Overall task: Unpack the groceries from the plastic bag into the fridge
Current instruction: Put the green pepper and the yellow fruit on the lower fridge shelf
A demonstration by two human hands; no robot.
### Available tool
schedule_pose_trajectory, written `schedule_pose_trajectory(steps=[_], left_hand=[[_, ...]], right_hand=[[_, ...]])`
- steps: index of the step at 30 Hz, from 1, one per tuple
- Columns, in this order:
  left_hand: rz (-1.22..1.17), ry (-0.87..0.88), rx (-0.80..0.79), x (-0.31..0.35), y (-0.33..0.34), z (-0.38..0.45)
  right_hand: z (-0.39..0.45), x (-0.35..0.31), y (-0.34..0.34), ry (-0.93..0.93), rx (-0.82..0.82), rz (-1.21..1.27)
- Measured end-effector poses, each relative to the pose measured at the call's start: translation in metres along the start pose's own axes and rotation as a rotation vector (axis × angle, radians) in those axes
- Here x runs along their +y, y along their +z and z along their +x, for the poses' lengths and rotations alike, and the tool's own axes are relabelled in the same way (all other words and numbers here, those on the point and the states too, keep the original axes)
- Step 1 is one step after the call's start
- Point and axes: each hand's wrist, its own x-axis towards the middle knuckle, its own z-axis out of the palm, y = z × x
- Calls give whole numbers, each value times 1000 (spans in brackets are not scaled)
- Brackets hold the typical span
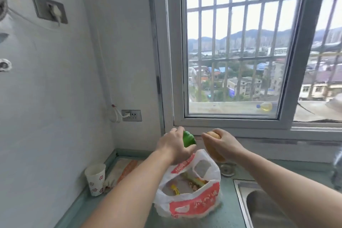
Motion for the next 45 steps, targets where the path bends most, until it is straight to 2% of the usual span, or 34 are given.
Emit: schedule_pose_trajectory(steps=[4,9,14,24,31,34,39,45], left_hand=[[-114,146,8,19,11,-5],[-295,273,-84,44,42,-28],[-390,469,-167,109,56,-60],[-456,774,-220,248,46,-145],[-487,1076,-195,374,7,-276],[-541,1185,-243,426,-15,-362],[-626,1414,-326,496,-47,-507],[-681,1641,-455,559,-73,-650]], right_hand=[[-38,15,-21,79,169,10],[-98,36,-37,221,340,-99],[-174,49,-67,311,437,-201],[-373,52,-168,537,787,-314],[-567,26,-217,636,1086,-219],[-676,11,-228,666,1228,-188],[-843,-26,-226,771,1427,-294],[-989,-52,-209,901,1619,-358]])
